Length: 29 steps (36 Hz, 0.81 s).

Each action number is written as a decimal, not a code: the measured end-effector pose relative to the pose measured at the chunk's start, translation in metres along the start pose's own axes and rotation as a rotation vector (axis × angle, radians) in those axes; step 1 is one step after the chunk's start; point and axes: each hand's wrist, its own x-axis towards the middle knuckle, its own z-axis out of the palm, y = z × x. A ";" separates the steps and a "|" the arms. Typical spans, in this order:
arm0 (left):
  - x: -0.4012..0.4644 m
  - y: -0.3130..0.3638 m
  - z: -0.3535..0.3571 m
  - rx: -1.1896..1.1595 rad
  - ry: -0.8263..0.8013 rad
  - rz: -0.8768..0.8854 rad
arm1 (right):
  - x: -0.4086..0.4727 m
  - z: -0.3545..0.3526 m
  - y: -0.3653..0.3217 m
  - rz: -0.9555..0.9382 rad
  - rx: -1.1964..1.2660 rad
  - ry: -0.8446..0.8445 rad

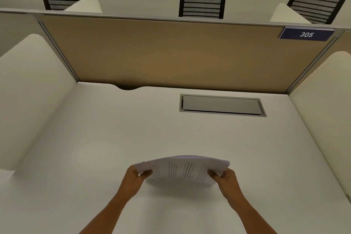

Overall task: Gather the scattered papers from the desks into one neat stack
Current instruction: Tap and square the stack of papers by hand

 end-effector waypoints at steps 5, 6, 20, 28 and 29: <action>-0.001 -0.002 0.002 0.066 -0.059 0.041 | 0.000 0.002 0.007 0.043 -0.006 0.008; -0.001 -0.002 0.001 0.068 -0.064 0.045 | 0.001 0.002 0.006 0.042 -0.011 0.009; 0.000 -0.006 -0.003 0.026 -0.104 0.065 | -0.001 -0.002 0.003 -0.007 -0.028 0.043; 0.000 -0.008 0.007 -0.001 -0.019 0.024 | 0.000 -0.003 0.005 0.016 0.010 0.041; -0.001 -0.007 0.007 -0.008 -0.012 0.024 | 0.001 -0.004 0.004 0.014 0.010 0.045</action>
